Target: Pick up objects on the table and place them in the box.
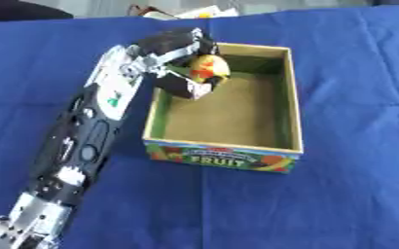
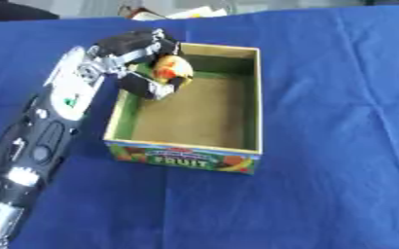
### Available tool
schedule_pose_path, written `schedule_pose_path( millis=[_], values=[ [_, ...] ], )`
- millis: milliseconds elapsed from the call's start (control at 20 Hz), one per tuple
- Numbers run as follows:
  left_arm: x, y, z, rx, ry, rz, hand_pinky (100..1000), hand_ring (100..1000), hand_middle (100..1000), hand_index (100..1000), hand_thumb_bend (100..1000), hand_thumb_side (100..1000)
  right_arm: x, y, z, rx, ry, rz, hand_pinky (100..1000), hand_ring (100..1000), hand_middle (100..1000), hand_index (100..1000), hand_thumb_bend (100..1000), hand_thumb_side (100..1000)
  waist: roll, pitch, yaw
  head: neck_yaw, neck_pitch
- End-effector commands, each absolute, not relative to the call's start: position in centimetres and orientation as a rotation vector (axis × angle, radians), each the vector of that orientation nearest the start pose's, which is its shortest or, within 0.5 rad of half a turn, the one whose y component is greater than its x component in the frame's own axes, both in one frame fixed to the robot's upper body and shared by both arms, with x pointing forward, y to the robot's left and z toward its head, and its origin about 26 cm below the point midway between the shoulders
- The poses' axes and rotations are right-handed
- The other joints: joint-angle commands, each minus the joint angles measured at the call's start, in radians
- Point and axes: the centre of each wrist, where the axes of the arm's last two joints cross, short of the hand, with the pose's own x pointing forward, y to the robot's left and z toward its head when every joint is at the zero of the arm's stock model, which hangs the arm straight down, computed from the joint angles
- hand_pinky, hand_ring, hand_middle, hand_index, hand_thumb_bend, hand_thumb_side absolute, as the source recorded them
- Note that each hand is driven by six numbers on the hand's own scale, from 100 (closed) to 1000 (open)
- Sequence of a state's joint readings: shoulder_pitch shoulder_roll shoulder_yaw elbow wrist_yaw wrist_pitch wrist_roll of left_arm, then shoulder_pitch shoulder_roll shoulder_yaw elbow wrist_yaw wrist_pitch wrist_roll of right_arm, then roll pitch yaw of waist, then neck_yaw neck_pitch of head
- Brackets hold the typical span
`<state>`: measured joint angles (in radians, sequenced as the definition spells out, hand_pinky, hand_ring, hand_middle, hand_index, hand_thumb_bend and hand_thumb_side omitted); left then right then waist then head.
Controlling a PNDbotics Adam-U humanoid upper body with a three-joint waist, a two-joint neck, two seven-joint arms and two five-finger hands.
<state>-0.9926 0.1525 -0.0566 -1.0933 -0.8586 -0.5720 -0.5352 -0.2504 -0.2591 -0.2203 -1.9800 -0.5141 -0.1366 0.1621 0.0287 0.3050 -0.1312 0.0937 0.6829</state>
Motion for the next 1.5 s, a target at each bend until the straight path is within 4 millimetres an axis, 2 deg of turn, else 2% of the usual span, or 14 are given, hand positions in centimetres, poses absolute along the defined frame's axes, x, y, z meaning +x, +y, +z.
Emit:
schedule_pose_path(
  millis=[50,250,350,550,750,950,1100,1200,1500],
  values=[
    [46.9,15.4,22.9,-0.536,2.084,2.629,265,422,424,638,100,425,29.1,-31.0,20.0,0.343,-2.425,0.04,553,765,526,831,100,1000,-0.006,-0.018,-0.005,0.005,-0.008],
    [47.1,15.1,21.9,-0.614,2.089,2.662,267,423,426,659,100,485,29.2,-30.9,20.0,0.354,-2.421,0.044,553,765,526,831,100,1000,-0.005,-0.018,-0.009,0.005,-0.008],
    [47.2,15.0,21.2,-0.629,2.061,2.69,272,431,434,688,100,576,29.2,-30.8,20.0,0.357,-2.419,0.049,553,765,526,832,100,1000,-0.004,-0.017,-0.011,0.005,-0.008],
    [47.5,14.8,20.1,-0.653,2.0,2.736,284,444,450,738,100,626,29.2,-30.7,20.1,0.365,-2.416,0.059,553,766,526,832,100,1000,-0.001,-0.014,-0.015,0.008,-0.01],
    [47.5,14.7,20.0,-0.708,1.911,2.75,357,518,534,869,100,745,29.3,-30.6,20.1,0.371,-2.414,0.062,553,766,526,832,100,1000,0.0,-0.012,-0.021,0.009,-0.012],
    [47.5,14.8,19.9,-0.758,1.808,2.764,411,597,615,914,100,808,29.3,-30.5,20.2,0.379,-2.412,0.064,552,765,526,832,100,1000,0.001,-0.012,-0.026,0.011,-0.014],
    [47.6,14.9,19.9,-0.783,1.775,2.757,509,702,737,973,100,920,29.4,-30.4,20.2,0.382,-2.41,0.064,552,765,526,833,100,1000,0.002,-0.013,-0.027,0.011,-0.014],
    [47.6,15.0,20.0,-0.79,1.775,2.735,533,728,757,982,100,929,29.4,-30.4,20.2,0.383,-2.409,0.064,552,765,526,832,100,1000,0.002,-0.014,-0.027,0.011,-0.014],
    [47.4,15.3,20.3,-0.81,1.843,2.65,531,726,753,975,100,908,29.4,-30.5,20.2,0.382,-2.406,0.063,552,765,526,833,100,1000,0.004,-0.016,-0.022,0.006,-0.015]
  ],
)
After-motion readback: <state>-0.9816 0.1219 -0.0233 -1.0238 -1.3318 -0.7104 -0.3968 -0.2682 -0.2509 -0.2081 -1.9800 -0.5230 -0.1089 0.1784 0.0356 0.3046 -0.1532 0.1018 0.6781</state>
